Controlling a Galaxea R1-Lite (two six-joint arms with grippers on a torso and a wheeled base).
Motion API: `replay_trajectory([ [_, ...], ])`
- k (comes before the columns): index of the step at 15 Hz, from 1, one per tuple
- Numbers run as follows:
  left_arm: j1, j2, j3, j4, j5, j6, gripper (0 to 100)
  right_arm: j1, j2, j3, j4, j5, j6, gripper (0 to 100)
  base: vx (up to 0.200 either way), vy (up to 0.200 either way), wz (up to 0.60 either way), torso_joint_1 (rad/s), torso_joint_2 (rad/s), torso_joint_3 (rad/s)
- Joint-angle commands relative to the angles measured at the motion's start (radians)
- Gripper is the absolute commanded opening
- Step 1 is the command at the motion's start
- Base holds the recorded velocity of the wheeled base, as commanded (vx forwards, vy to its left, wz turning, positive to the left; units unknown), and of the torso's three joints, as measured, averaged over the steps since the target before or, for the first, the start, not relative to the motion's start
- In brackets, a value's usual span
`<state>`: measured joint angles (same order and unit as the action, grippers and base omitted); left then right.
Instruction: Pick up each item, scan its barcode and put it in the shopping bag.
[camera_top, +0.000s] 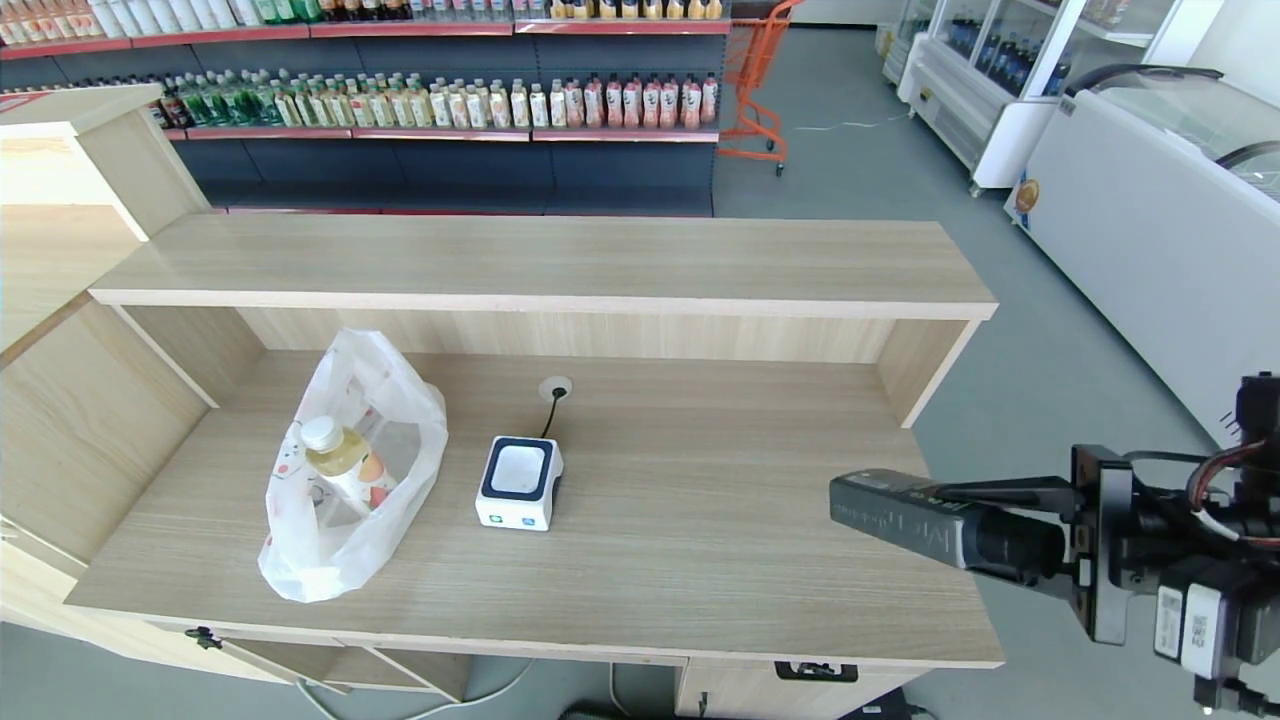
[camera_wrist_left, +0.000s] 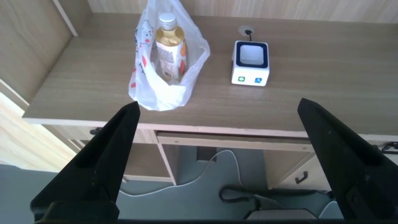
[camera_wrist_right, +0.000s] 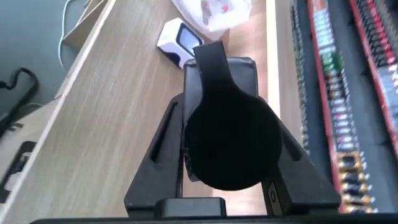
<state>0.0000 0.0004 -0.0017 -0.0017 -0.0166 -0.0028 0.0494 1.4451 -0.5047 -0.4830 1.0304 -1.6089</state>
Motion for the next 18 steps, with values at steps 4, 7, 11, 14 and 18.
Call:
replay_trajectory([
  [4, 0.000, 0.000, 0.000, 0.000, 0.000, -0.002, 100, -0.146, -0.074, 0.023, -0.002, -0.112, 0.817, 0, 0.000, 0.000, 0.00, 0.000, 0.00, 0.000],
  [7, 0.000, 0.000, 0.000, 0.000, 0.000, -0.002, 100, -0.112, -0.058, 0.015, -0.017, -0.162, 1.255, 0, 0.000, 0.000, 0.00, 0.000, 0.00, 0.000],
  [11, 0.000, 0.000, 0.000, 0.000, 0.000, 0.000, 100, -0.071, -0.049, 0.012, -0.049, -0.167, 1.752, 0, 0.000, 0.000, 0.00, 0.000, 0.00, 0.000],
  [14, 0.000, 0.000, 0.000, 0.000, 0.000, 0.000, 100, -0.071, -0.054, 0.037, -0.048, -0.168, 1.922, 0, 0.000, 0.000, 0.00, 0.000, 0.00, 0.000],
  [18, 0.000, 0.000, 0.000, 0.000, -0.002, 0.000, 100, -0.074, -0.072, 0.075, -0.046, -0.168, 1.974, 0, 0.000, 0.000, 0.00, 0.000, 0.00, 0.000],
])
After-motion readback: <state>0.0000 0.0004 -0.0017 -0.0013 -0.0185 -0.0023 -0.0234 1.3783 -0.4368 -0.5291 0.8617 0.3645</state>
